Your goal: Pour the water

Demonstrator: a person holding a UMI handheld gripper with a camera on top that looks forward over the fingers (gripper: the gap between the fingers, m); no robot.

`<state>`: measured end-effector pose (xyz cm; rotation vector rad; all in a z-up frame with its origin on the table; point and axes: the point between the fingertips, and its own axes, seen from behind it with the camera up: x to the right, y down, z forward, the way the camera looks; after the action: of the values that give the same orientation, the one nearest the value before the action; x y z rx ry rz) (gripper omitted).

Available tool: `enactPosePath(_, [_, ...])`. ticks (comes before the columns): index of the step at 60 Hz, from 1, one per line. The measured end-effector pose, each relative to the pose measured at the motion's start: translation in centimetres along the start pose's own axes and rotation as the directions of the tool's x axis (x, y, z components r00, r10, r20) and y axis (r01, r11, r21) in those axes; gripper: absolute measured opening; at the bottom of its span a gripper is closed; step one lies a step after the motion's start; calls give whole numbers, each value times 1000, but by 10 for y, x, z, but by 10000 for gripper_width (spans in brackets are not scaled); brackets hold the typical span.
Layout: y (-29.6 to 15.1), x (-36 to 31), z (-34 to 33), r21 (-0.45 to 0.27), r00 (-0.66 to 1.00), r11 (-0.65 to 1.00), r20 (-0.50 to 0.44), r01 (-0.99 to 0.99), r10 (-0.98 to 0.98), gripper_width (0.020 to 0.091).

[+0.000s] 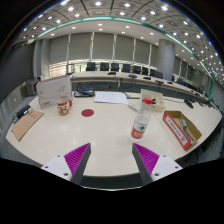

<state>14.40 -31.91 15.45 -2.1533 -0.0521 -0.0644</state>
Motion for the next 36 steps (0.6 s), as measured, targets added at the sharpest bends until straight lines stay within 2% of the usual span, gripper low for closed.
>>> enactPosePath(13, [1,97,103,71,999,997,-18,-27,29,862])
enactPosePath(27, [-22,130,204,127,995,987,32,-93,90,843])
enactPosePath(32, [-28,126,227,138,994,985,64,-99,91,772])
enactPosePath(36, [-29,125,239,147,994,985,71,-89,80,657])
